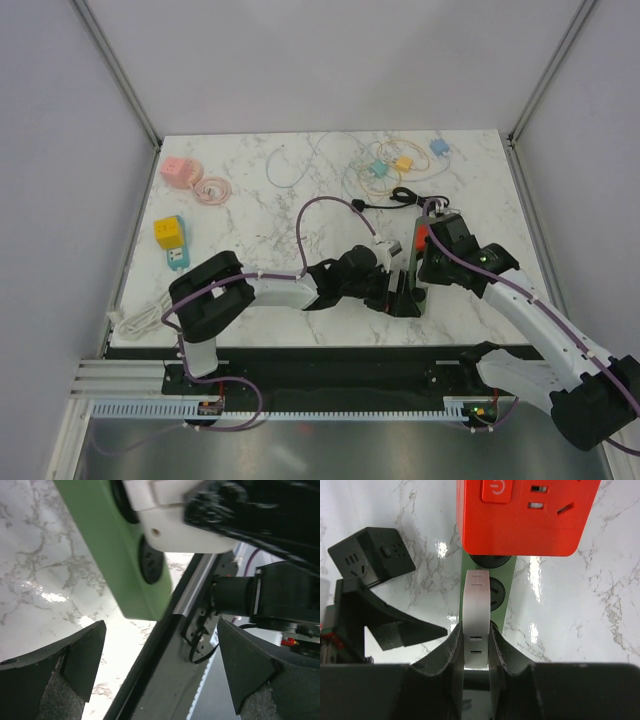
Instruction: Pull the plug off the socket
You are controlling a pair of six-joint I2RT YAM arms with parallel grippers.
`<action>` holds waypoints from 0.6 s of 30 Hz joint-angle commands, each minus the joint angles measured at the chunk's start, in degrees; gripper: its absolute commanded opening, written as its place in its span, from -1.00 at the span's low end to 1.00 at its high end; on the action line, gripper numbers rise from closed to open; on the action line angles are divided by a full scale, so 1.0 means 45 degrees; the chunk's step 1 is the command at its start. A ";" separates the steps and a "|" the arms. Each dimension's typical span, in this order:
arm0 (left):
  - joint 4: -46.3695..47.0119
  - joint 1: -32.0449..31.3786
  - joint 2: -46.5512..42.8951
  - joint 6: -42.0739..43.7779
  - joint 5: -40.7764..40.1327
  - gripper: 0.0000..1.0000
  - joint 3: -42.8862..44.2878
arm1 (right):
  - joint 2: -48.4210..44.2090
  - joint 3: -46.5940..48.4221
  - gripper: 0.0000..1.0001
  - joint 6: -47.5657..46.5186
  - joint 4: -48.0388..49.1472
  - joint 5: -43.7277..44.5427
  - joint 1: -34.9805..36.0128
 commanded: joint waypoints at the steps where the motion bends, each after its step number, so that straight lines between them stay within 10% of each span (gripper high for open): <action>1: -0.0256 0.0007 0.0146 0.1270 -0.0273 0.97 0.0289 | -0.0670 0.0290 -1.00 -0.0160 0.0377 -0.0835 0.0034; 13: -0.0784 0.0261 0.2038 0.1685 0.0253 0.95 0.2319 | -0.0944 -0.0061 -1.00 -0.0023 0.0161 -0.1519 0.0034; 16: -0.0181 0.0495 0.2469 0.1003 0.0800 0.53 0.2126 | -0.0982 -0.0004 -1.00 0.0036 0.0162 -0.1539 0.0034; 18: 0.0597 0.0767 0.2489 0.0533 0.1151 -0.19 0.1485 | -0.1080 0.0055 -1.00 0.0055 0.0103 -0.1519 0.0034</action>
